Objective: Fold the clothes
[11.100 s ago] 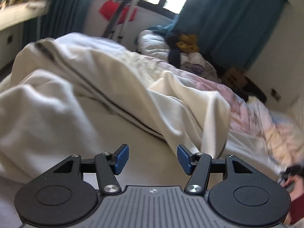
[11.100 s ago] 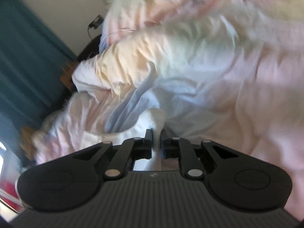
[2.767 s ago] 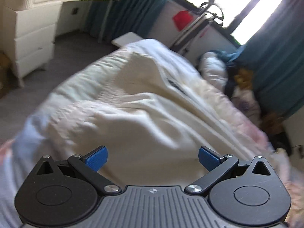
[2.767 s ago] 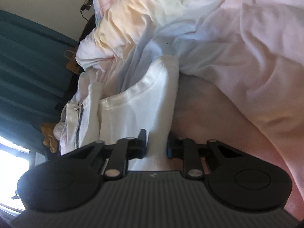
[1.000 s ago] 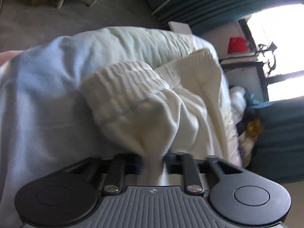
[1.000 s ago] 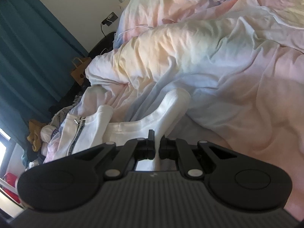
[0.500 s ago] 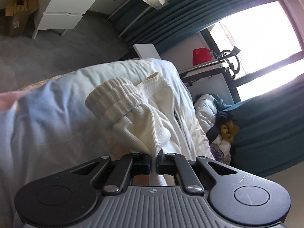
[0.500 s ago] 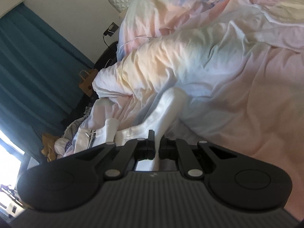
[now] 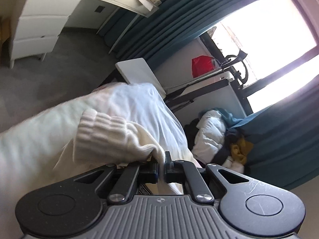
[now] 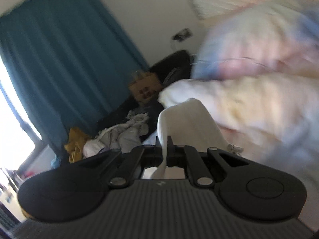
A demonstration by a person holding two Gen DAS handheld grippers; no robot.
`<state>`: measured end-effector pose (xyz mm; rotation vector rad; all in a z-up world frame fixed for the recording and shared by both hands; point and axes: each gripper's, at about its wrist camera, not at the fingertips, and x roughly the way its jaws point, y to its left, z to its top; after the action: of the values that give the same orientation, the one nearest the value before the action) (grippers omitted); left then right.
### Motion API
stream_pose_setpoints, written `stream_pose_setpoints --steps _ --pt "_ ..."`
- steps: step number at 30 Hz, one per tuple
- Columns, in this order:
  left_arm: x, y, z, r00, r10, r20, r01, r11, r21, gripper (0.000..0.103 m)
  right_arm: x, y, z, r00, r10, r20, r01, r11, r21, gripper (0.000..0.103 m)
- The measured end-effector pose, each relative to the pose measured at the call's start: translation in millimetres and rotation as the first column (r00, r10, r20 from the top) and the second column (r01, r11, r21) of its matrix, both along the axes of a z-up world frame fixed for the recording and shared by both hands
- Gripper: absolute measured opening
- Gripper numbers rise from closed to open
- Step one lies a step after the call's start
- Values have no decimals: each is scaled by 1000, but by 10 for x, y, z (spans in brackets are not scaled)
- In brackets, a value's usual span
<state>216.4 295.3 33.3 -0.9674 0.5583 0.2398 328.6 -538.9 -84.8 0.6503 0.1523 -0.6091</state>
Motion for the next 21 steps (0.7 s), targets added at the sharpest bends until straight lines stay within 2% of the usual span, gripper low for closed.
stream_pose_setpoints --steps 2,6,8,10,12,14,17,18,20,21 --pt "424 34 -189 999 -6 -35 6 1000 10 6 499 53 38 999 27 -40 -30 997 -70 6" --pt "1213 74 -599 994 -15 -109 20 999 39 7 1379 178 -308 979 68 -192 -115 962 -248 6" --pt "1484 69 -788 991 -20 -133 28 998 54 7 1690 209 -524 960 92 -265 -171 941 -292 6" --pt "1719 59 -950 986 -37 -163 50 996 78 9 1922 193 -723 936 148 -318 -243 927 -284 7" --pt "1892 52 -1075 981 -64 -183 83 992 95 12 2035 150 -862 917 186 -352 -287 922 -259 10" --pt "2002 48 -1164 975 -104 -195 126 986 107 17 2058 65 -895 905 251 -344 -333 921 -204 18" --pt "1942 20 -1121 975 -165 -151 184 976 118 34 1942 -34 -791 895 347 -280 -395 908 -141 32" --pt "1894 8 -1092 974 -185 -133 200 973 113 40 1866 -75 -740 892 374 -254 -410 906 -104 34" --pt "1798 -14 -1034 970 -223 -97 233 967 104 47 1644 -181 -599 891 407 -202 -425 904 -55 43" --pt "1680 -9 -982 970 -234 -68 240 965 104 54 1508 -224 -518 893 410 -184 -426 903 -57 46"
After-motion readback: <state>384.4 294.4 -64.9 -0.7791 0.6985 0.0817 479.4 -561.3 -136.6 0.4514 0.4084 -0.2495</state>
